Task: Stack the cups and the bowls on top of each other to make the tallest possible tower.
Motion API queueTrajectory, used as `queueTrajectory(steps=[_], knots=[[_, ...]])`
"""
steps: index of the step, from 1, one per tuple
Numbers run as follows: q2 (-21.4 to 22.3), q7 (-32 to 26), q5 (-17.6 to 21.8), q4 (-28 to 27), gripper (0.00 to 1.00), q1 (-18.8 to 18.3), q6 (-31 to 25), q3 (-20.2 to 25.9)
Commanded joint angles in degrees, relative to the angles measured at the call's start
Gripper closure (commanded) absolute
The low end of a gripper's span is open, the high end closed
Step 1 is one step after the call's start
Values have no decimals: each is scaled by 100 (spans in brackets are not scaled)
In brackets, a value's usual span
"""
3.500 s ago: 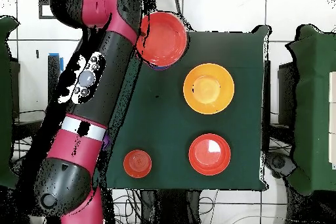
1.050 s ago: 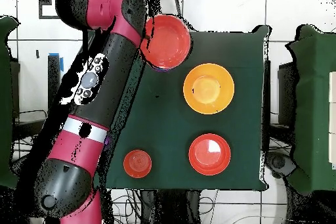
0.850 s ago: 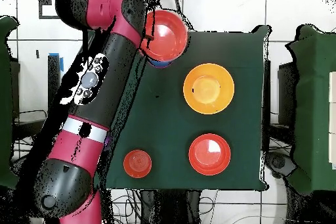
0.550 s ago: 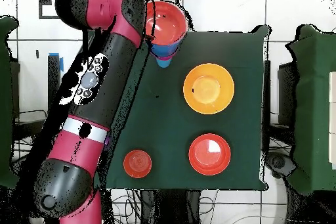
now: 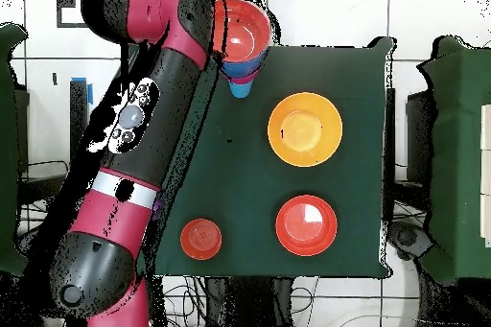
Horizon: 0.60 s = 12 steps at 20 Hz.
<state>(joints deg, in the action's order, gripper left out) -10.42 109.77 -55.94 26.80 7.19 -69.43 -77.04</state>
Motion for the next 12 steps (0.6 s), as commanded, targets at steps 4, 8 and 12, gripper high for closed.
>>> queueTrajectory(steps=[4,8,12], knots=[[8,1104,390,56,0,-40,129,375],[49,1046,455,214,100,34,159,449],[60,1023,466,211,100,27,112,442]])
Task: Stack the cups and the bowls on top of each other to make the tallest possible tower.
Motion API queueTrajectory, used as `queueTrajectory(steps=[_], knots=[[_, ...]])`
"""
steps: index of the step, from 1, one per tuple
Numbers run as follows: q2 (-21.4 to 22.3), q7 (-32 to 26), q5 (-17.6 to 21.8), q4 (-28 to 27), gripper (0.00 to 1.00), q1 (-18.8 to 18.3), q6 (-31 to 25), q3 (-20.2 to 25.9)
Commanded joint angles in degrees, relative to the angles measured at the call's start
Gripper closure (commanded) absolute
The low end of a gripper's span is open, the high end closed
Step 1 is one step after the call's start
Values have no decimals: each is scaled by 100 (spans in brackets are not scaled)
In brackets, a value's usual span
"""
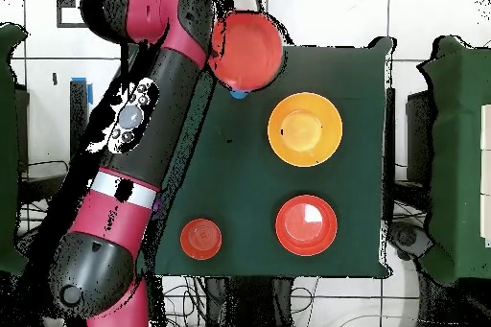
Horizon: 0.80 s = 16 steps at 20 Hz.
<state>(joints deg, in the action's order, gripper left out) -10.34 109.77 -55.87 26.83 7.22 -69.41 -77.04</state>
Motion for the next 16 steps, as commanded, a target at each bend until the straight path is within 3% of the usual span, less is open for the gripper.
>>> queueTrajectory(steps=[1,16], knots=[[51,1022,460,205,100,24,97,435],[59,1102,538,283,100,46,1,575]])
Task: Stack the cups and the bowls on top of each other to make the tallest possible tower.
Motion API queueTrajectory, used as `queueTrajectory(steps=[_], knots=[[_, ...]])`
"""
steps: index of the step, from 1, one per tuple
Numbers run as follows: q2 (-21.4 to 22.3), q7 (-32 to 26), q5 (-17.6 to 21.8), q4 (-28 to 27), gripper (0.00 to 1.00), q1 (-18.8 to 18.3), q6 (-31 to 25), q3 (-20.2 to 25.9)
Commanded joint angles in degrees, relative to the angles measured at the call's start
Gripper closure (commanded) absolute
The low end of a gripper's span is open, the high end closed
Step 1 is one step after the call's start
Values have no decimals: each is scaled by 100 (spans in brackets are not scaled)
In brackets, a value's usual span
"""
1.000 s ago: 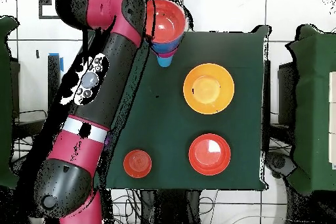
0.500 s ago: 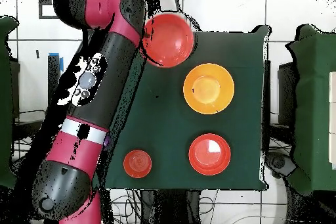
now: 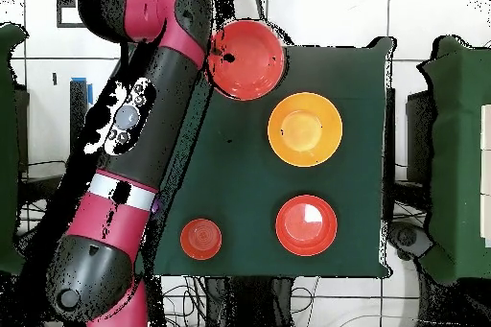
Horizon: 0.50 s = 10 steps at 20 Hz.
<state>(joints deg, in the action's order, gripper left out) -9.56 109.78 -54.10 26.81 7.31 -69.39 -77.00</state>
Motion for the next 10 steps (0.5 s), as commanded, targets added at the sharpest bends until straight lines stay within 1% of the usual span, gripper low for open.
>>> queueTrajectory(steps=[1,10], knots=[[-28,1094,363,290,100,34,34,584],[-53,1106,321,153,100,-33,54,544]])
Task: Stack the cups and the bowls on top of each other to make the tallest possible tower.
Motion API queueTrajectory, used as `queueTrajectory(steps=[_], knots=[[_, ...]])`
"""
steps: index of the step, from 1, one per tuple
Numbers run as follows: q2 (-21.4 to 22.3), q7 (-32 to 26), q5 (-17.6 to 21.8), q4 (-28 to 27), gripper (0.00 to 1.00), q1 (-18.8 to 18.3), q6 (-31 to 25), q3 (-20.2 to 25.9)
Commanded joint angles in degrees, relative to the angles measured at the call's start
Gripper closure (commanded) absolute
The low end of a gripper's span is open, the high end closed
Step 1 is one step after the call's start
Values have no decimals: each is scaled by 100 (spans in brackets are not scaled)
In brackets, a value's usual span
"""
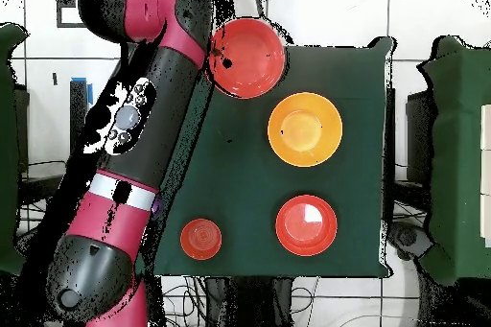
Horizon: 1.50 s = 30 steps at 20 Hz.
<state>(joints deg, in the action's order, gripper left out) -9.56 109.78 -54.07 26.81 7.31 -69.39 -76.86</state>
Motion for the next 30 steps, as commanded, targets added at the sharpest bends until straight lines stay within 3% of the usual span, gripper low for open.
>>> queueTrajectory(steps=[1,21,30], knots=[[-50,1107,316,160,100,-32,52,539],[287,777,338,299,100,-18,-986,757],[717,590,735,1791,100,793,-375,1399]])
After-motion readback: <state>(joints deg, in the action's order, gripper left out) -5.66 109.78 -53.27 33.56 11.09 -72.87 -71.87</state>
